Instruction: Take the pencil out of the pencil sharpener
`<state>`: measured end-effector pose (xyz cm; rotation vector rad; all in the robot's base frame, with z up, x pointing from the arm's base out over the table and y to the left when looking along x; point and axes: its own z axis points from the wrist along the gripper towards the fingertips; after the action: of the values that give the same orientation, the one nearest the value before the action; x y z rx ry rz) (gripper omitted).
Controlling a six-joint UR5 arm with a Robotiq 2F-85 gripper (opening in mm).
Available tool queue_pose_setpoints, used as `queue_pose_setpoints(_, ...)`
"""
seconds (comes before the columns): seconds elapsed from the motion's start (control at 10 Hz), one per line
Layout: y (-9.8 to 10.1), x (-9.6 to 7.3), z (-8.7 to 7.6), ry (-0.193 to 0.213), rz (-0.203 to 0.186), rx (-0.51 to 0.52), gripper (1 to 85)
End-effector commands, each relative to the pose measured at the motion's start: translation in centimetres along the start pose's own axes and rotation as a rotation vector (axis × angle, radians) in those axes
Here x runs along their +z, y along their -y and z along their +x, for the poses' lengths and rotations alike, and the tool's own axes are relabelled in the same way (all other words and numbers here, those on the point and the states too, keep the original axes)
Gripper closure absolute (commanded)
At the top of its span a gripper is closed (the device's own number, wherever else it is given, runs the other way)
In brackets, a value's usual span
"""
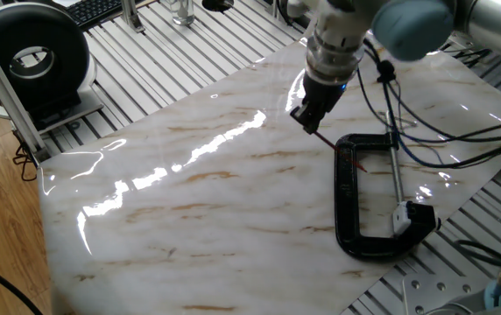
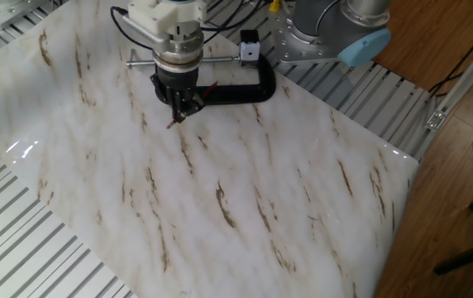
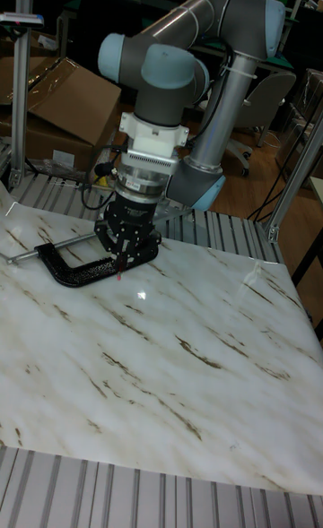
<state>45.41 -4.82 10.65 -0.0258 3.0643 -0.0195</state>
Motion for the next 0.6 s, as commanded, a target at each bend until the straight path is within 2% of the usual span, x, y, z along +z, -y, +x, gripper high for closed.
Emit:
queue_pose_setpoints(0.0, -0.1, -1.2, -0.6, 0.01, 0.007, 0.005, 84.7)
queue_pose_setpoints(0.1, 0.0, -1.2, -1.0, 0.025, 0.01, 0.008, 84.7)
queue_pose_setpoints(0.3, -0.7, -1.2, -0.8, 0.015, -0.018, 0.039, 84.7)
queue_pose_setpoints(0.5, -0.6, -1.2, -1.9, 0.056, -0.015, 0.086, 84.7)
